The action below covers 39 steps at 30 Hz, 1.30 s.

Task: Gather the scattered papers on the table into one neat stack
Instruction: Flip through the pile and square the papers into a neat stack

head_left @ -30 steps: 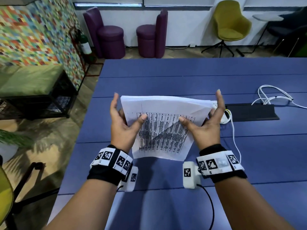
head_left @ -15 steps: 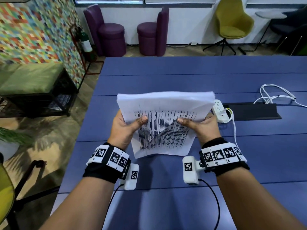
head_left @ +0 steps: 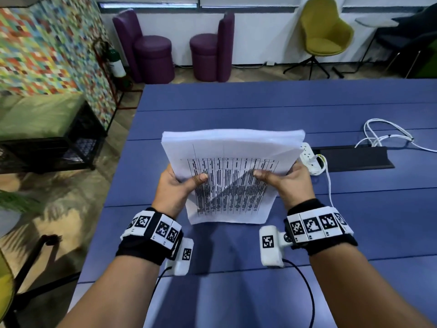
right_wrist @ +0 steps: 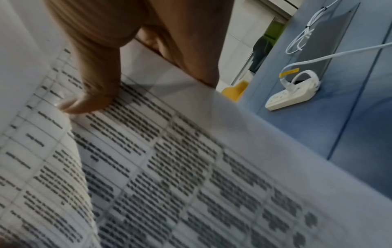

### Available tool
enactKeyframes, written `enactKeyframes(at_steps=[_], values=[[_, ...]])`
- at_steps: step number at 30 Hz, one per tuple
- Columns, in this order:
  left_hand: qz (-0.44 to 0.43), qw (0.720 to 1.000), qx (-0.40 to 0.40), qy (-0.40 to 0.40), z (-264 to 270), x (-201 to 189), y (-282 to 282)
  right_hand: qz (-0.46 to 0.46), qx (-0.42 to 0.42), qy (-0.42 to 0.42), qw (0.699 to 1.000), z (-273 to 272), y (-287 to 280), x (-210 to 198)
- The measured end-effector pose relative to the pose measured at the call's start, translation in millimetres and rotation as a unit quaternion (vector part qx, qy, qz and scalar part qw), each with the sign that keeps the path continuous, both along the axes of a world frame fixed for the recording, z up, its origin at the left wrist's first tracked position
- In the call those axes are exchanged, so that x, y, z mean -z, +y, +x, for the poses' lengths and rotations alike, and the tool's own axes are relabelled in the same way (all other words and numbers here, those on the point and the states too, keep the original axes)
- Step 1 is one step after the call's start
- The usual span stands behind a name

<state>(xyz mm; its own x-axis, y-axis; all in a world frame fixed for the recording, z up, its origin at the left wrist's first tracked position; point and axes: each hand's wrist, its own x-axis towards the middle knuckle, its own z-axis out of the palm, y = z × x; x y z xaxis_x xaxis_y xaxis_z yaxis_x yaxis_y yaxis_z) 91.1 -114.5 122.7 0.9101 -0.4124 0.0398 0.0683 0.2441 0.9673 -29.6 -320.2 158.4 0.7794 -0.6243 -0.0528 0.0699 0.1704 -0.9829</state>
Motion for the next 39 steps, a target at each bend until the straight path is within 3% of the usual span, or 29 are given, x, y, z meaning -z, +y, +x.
enactKeyframes(at_steps=[6,15,22,29,35,39], values=[[0.057,0.998,0.006,0.02,-8,20,-6,0.031,-0.003,0.034,0.999,-4,3,25],[0.022,1.0,-0.017,-0.002,-9,3,-6,-0.003,0.027,0.003,1.0,-4,1,9],[0.071,0.997,-0.008,0.034,-16,40,-3,0.026,0.012,0.056,0.998,-9,14,42],[0.058,0.998,-0.026,0.005,-7,24,-8,-0.014,0.009,0.015,1.0,3,9,15],[0.08,0.997,-0.019,-0.001,0,29,-2,-0.022,0.013,0.026,0.999,2,12,22],[0.093,0.995,-0.016,-0.038,-4,31,-2,-0.14,0.076,0.021,0.987,-1,16,23]])
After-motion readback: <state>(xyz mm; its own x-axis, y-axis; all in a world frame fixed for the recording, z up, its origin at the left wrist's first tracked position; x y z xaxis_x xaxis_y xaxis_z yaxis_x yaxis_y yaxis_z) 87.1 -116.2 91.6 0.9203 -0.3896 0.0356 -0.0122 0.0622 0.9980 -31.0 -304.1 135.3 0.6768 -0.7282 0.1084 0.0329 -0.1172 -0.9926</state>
